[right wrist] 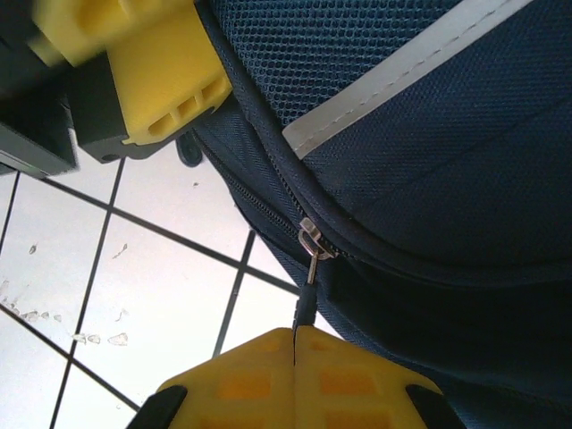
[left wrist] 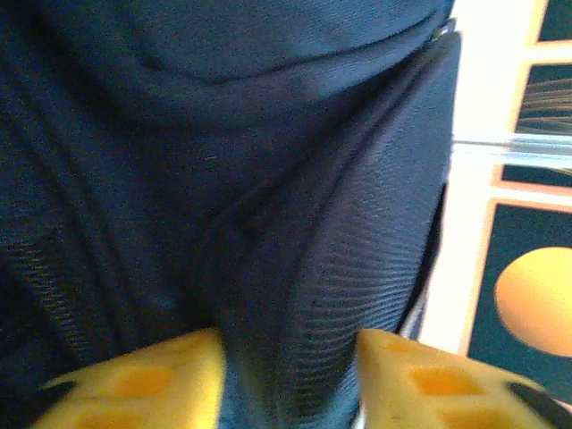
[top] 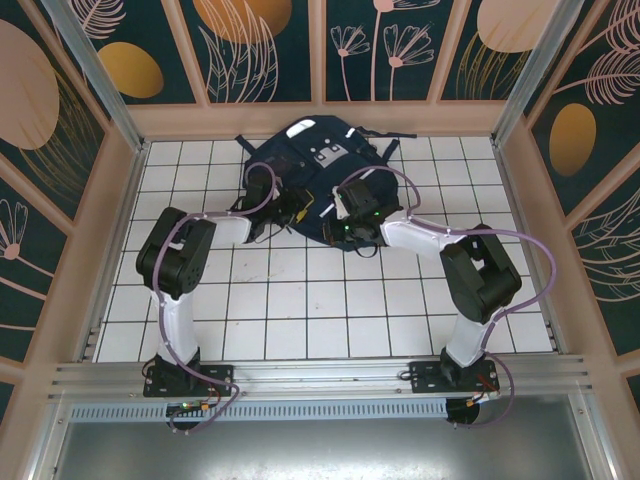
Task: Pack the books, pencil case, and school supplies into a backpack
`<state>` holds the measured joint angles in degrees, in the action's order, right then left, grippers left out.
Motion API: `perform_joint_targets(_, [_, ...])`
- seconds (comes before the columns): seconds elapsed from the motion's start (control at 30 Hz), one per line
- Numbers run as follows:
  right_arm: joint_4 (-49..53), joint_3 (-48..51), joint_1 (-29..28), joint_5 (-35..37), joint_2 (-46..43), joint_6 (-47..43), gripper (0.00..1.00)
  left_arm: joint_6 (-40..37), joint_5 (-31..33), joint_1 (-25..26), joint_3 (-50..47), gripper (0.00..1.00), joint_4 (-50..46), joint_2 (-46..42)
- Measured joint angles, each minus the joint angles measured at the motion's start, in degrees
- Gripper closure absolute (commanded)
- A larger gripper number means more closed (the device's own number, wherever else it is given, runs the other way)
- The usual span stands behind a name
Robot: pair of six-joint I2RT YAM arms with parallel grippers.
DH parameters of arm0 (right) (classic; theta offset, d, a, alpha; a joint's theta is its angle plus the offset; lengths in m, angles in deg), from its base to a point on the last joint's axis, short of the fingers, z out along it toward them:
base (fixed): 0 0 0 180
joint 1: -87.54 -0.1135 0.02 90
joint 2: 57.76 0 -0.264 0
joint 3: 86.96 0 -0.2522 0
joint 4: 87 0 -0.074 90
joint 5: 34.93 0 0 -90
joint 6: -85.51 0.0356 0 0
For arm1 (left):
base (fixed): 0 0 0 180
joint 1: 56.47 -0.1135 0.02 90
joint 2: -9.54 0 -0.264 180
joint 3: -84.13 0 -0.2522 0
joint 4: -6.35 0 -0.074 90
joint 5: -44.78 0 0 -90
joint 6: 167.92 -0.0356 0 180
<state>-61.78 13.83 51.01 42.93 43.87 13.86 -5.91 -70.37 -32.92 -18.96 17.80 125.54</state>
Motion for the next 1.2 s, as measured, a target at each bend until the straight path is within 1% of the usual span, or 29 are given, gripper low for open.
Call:
perform_joint_targets(0.03, [0.02, 0.0, 0.24, 0.04, 0.0, 0.0, 1.0, -0.2, -0.11, 0.02, 0.31, 0.87, -0.04, 0.61])
perform_joint_targets(0.07, [0.02, 0.0, 0.46, 0.04, 0.0, -0.09, 1.0, -0.39, -0.28, 0.04, 0.59, 0.97, 0.0, 1.03])
perform_joint_targets(0.1, [0.04, 0.0, 0.59, 0.07, 0.0, -0.22, 1.0, -0.22, -0.42, 0.04, 0.85, 1.0, 0.07, 1.18])
perform_joint_targets(0.3, [0.13, 2.01, 2.6, 0.07, -0.5, -1.97, 1.0, -0.96, -0.42, 0.15, 1.22, 1.0, 0.09, 1.18])
perform_joint_targets(0.53, [5.09, 5.25, 7.1, 1.11, -5.05, -3.28, 1.0, -1.95, -0.02, 0.15, 1.22, 1.0, -0.44, 0.68])
perform_joint_targets(0.63, [5.46, 5.25, 7.61, 1.77, -6.69, -3.21, 1.0, -2.08, 0.13, 0.26, 1.11, 1.0, -0.63, 0.31])
perform_joint_targets(0.67, [5.46, 5.18, 7.26, 1.84, -7.02, -2.93, 0.96, -2.05, 0.2, 0.26, 0.98, 1.0, -0.57, 0.24])
perform_joint_targets(0.73, [5.46, 4.68, 6.19, 2.23, -7.08, -1.42, 0.81, -2.03, 0.33, 0.26, 0.59, 1.0, -0.37, 0.02])
perform_joint_targets(0.8, [5.44, 3.78, 4.2, 3.32, -6.84, 2.08, 0.68, -1.88, 0.61, 0.26, -0.07, 1.0, -0.02, -0.46])
perform_joint_targets(0.93, [4.2, 0.7, -1.64, 5.7, -4.85, 10.21, 0.54, -1.27, 1.18, 0.26, -1.53, 1.0, 1.18, -1.36])
perform_joint_targets(1.03, [2.62, -0.46, -4.72, 6.95, -2.56, 14.99, 0.53, -0.74, 1.16, 0.26, -2.12, 1.0, 1.92, -1.6])
perform_joint_targets(1.2, [1.25, -2.32, -5.46, 10.82, 2.49, 19.28, 0.54, -0.26, 1.09, 0.26, -3.34, 1.0, 2.54, -2.49])
